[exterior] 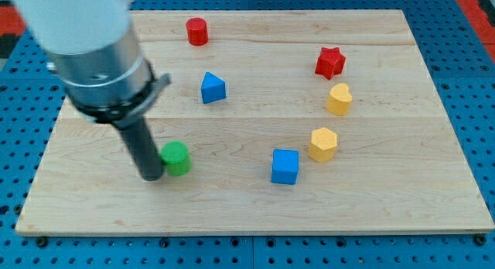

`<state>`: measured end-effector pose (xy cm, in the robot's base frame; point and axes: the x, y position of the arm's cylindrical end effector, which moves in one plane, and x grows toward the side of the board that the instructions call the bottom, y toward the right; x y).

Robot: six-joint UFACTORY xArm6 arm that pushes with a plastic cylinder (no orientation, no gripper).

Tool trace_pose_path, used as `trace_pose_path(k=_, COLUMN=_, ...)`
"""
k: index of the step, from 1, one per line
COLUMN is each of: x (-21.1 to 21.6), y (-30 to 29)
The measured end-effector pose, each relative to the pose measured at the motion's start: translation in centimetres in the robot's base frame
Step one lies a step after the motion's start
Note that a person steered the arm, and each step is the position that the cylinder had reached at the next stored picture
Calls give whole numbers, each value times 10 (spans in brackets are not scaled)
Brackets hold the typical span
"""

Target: Put the blue triangle at the top left side of the green circle

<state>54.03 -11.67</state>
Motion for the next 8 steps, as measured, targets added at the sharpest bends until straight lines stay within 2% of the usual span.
trace_pose_path(k=1, x=0, y=0)
trace_pose_path(k=2, x=2, y=-65)
trace_pose_path(k=3, x=-47, y=-47)
trace_pose_path(k=4, x=-83, y=27)
trace_pose_path(k=5, x=-110, y=65)
trace_pose_path(k=6, x=-163, y=61)
trace_pose_path(k=7, x=-165, y=93)
trace_pose_path(k=8, x=-192, y=129)
